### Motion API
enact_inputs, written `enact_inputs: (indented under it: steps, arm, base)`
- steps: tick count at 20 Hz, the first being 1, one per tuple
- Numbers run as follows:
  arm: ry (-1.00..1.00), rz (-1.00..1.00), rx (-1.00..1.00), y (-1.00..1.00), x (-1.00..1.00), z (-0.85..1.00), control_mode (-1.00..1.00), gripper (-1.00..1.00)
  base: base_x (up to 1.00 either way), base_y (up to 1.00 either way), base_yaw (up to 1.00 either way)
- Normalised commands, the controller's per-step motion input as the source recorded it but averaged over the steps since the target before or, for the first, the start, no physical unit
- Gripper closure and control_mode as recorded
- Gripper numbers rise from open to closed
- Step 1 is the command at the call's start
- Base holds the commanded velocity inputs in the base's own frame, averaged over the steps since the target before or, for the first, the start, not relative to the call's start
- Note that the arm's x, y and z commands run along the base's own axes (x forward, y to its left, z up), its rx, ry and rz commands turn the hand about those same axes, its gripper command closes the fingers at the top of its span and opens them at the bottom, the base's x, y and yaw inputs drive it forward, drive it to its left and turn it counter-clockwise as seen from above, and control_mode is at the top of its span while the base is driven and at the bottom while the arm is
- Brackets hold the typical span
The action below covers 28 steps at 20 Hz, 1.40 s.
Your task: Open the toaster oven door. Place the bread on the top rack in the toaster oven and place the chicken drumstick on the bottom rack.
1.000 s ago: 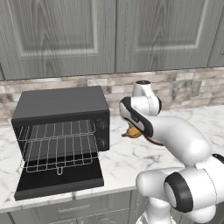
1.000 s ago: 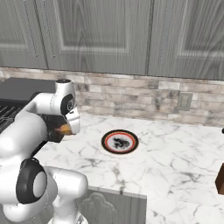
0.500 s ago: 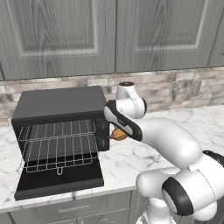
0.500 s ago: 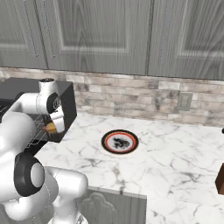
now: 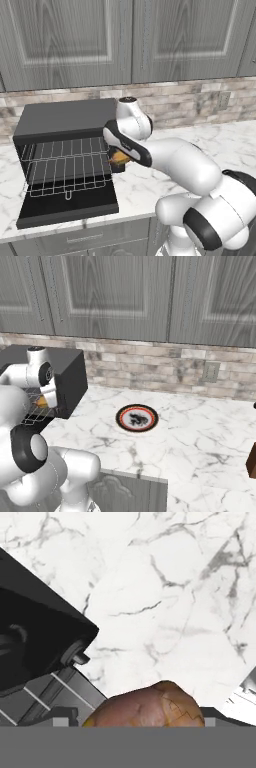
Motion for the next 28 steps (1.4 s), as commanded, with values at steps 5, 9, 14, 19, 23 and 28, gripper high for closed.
enact_inputs:
  steps: [5,9,14,19,23,28]
  arm:
    - [0.0,0.0,0.0,0.64,-0.01,0.0,-1.0,1.0]
    - [0.0,0.0,0.0,0.67,0.0,0.0,-1.0,1.0]
    - [0.0,0.0,0.0,0.68,0.0,0.0,-1.0,1.0]
    - [0.0,0.0,0.0,0.59,0.02,-0.15,-1.0,1.0]
    - [0.0,-0.04,0.0,0.41,0.08,-0.31,-1.0,1.0]
    - [-0.02,-0.07,0.0,0.38,0.09,-0.37,-1.0,1.0]
  base:
    - [0.0,0.0,0.0]
    - [0.0,0.0,0.0]
    - [0.0,0.0,0.0]
    - [0.0,0.0,0.0]
    - [0.0,0.0,0.0]
    - [0.0,0.0,0.0]
